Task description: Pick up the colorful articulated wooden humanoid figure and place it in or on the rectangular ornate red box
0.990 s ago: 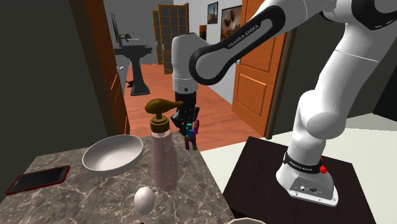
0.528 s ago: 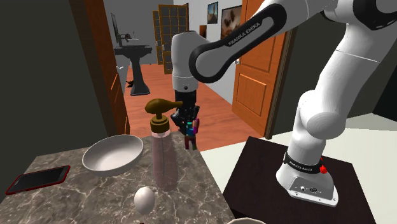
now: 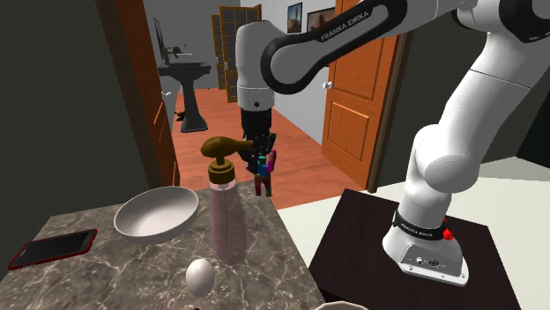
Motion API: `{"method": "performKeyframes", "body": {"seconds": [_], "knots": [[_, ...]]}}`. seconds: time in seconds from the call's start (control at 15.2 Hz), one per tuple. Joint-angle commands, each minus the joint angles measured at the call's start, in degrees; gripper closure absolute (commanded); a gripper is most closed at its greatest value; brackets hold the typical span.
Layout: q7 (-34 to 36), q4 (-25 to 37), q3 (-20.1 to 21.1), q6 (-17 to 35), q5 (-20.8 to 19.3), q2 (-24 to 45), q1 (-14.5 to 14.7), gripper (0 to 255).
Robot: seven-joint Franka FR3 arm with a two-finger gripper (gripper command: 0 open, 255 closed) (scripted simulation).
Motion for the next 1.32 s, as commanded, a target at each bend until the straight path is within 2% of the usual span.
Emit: {"method": "performKeyframes", "body": {"seconds": [0.0,0.79,1.25], "knots": [[-0.1,1.01,-0.21,-1.68,0.03,-0.66,-0.04,255],[0.01,8.23,-1.0,-11.0,-0.1,-2.79,-0.2,255],[10.32,11.99,5.98,-10.89,0.76,0.21,3.32,255]]}}
